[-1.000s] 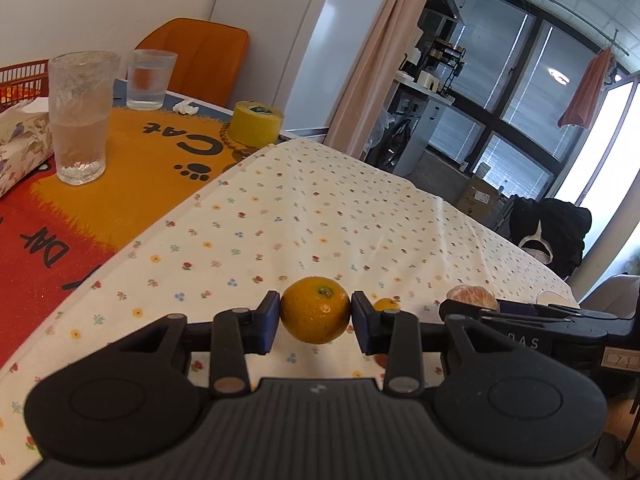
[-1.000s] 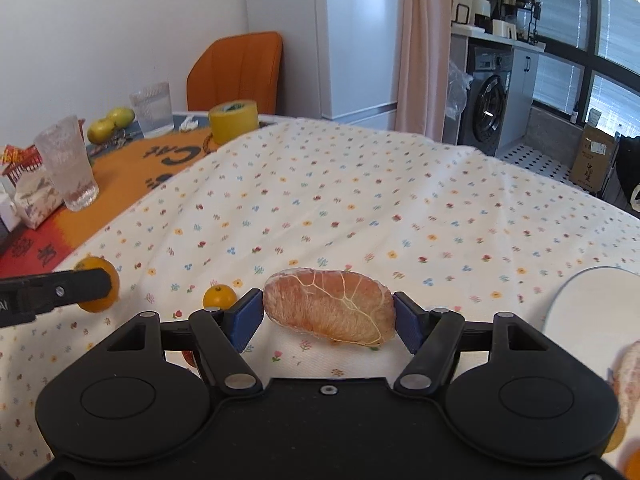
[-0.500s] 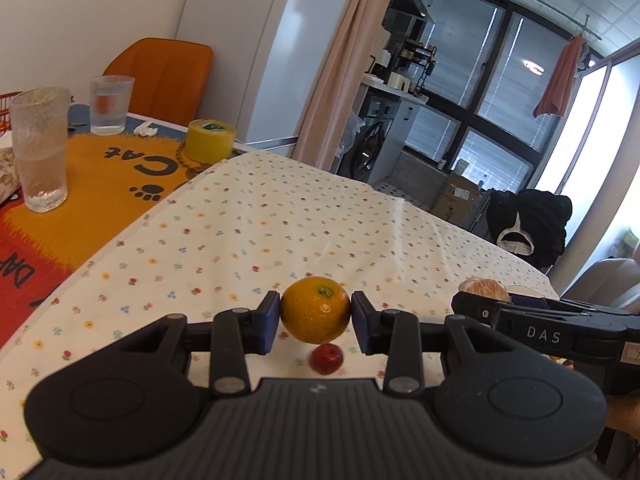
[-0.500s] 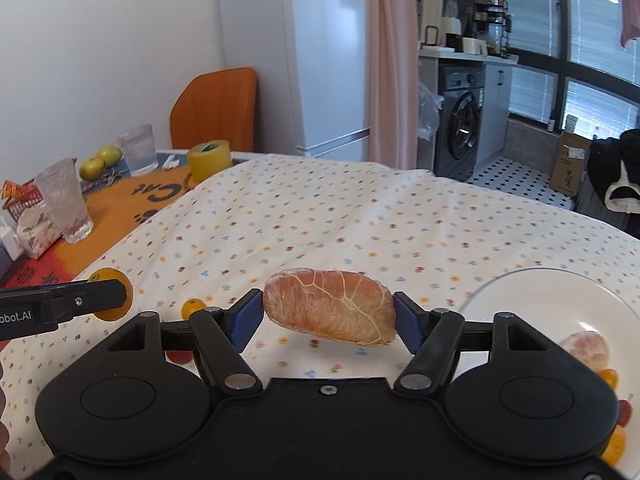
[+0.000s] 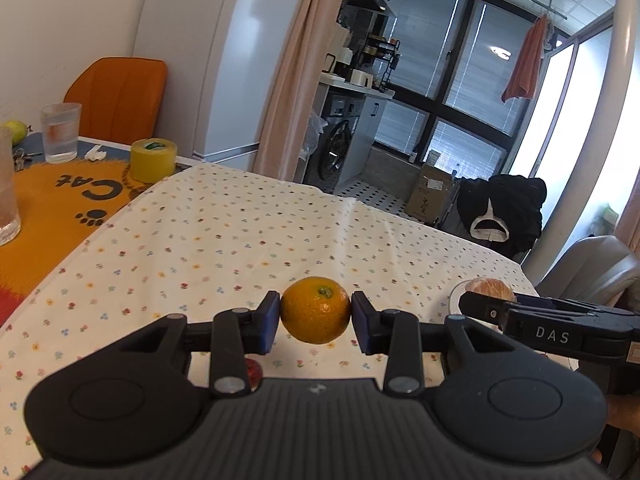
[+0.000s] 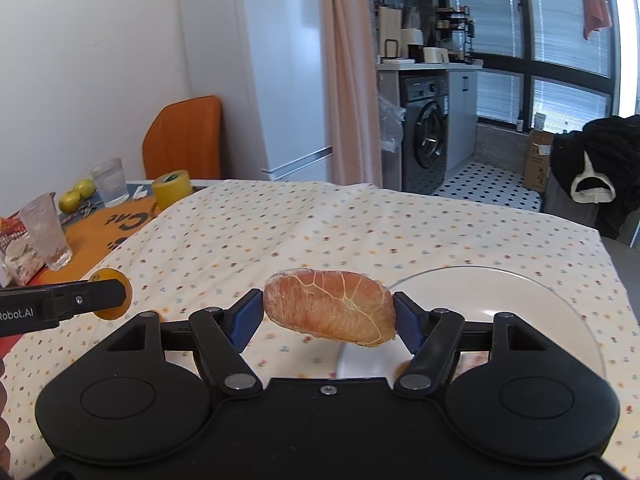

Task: Organize fruits
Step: 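Carry the pomelo segment in the right tool while the left tool carries the mandarin to the plate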

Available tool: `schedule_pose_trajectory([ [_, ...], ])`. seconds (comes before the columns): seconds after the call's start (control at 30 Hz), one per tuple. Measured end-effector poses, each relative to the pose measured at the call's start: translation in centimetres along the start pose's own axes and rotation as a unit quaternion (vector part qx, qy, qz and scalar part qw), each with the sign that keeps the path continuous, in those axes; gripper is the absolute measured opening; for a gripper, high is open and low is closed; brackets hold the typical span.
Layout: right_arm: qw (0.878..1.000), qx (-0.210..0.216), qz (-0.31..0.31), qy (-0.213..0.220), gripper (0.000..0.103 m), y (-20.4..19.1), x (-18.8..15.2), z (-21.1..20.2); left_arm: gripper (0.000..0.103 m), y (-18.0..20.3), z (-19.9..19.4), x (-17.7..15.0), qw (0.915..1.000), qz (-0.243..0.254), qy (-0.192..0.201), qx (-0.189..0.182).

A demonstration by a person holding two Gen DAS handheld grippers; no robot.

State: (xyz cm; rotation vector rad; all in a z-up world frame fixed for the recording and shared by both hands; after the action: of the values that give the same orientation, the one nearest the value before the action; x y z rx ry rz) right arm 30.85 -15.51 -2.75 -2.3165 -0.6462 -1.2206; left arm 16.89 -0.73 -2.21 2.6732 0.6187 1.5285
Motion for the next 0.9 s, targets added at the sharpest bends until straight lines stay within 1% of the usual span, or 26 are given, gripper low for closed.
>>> schedule_pose_trajectory([
  [0.23,1.000,-0.012,0.012,0.015,0.066,2.8,0.1,-1.5,0.037,2.4,0.4,0.3,0.9998,0.019,0.002,-0.009],
  [0.43,0.999,-0.030,0.023,0.025,0.066,5.4,0.3,-2.4,0.037,4.7,1.0,0.2,0.9992,0.035,-0.001,-0.020],
  [0.9,0.997,-0.054,0.040,0.027,0.066,9.7,0.3,-2.5,0.037,9.1,2.8,0.1,0.9967,0.066,-0.013,-0.046],
])
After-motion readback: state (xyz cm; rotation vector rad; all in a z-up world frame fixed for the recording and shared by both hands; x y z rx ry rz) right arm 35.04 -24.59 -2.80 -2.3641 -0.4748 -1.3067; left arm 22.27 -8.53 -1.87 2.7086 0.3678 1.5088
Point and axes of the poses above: each gripper's, at about its wrist camera, not at the fingertips, and z roughly the way its jaws point, y to its right, x to its top, the point moved 4 cm from there along z, roughly the way its jaws point, and after that the axes turned 7 degrees about x, right-handed, at the moved point
